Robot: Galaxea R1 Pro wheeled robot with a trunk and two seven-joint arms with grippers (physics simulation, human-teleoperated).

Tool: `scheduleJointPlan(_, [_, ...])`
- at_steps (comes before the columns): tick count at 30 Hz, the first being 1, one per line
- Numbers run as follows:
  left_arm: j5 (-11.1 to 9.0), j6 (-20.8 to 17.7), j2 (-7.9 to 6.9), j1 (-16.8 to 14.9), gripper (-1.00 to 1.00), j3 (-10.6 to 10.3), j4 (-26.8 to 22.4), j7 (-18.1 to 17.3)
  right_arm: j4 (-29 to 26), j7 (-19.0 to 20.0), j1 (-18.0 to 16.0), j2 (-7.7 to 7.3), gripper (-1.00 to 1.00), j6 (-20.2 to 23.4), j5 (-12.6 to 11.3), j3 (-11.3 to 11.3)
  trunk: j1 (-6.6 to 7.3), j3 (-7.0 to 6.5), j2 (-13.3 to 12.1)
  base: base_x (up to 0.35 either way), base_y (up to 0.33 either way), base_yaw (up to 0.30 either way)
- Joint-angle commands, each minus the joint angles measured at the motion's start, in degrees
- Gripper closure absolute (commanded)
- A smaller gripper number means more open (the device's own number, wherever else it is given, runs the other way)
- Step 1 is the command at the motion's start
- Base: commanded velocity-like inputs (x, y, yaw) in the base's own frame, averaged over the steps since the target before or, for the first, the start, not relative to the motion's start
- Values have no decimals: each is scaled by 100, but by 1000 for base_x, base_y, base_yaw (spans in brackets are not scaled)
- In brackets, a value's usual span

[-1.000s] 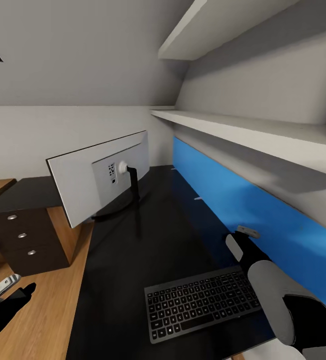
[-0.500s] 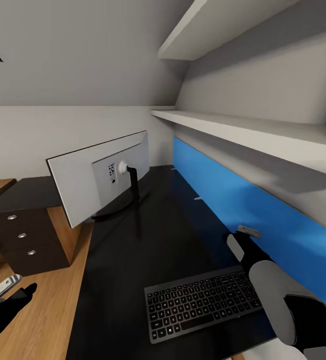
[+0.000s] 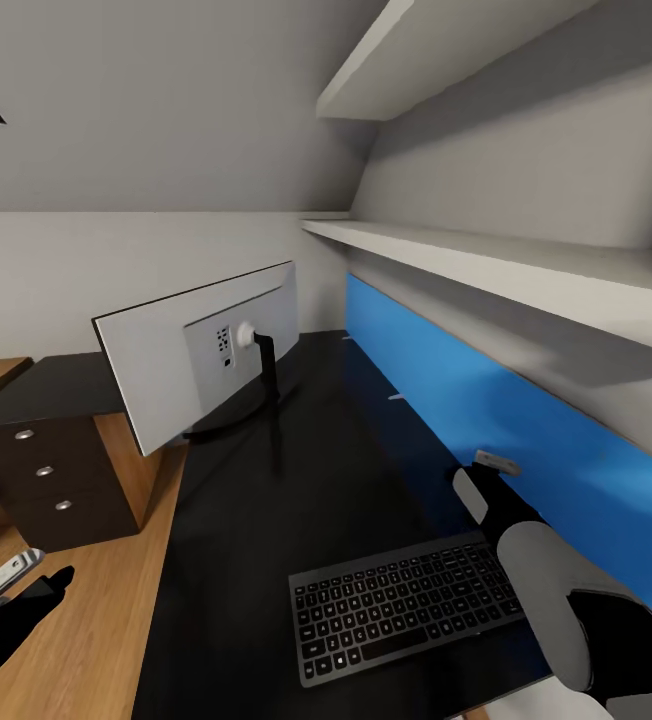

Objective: In the bedroom, organize the workspace by keeping the computer under the desk, ensuring the monitor is on the desk, placing the keyboard on the desk next to the monitor, placing the mouse on the desk next to the keyboard, moving the folder from the swivel chair onto the desk next to the mouse, stacking the notebook on top of the folder with the pen on top of the notebook, and positioning the swivel chair next to the desk.

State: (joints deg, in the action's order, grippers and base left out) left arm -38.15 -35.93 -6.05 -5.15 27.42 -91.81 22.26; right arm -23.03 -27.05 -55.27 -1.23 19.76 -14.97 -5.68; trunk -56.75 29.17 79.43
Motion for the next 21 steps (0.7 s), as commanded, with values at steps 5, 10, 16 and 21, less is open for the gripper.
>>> scheduleJointPlan(5, [-61, -19, -1, -4, -100, 0, -11, 50, -17, -29, 6, -8, -100, 19, -44, 5, 0, 6, 4, 0, 0, 0])
scheduleJointPlan(10, [-59, -19, -1, -4, -100, 1, -12, 50, -17, -29, 7, -14, -100, 19, -38, 5, 0, 6, 4, 0, 0, 0])
scheduleJointPlan(16, [-56, -13, -1, -4, -100, 0, -12, 50, -11, -29, 7, -17, -100, 19, -33, 5, -44, 42, 84, 0, 0, 0])
scheduleJointPlan(21, [-56, -9, -1, -4, -100, 0, -12, 50, -13, -29, 7, -18, -100, 19, -32, 5, -154, 132, 284, 0, 0, 0])
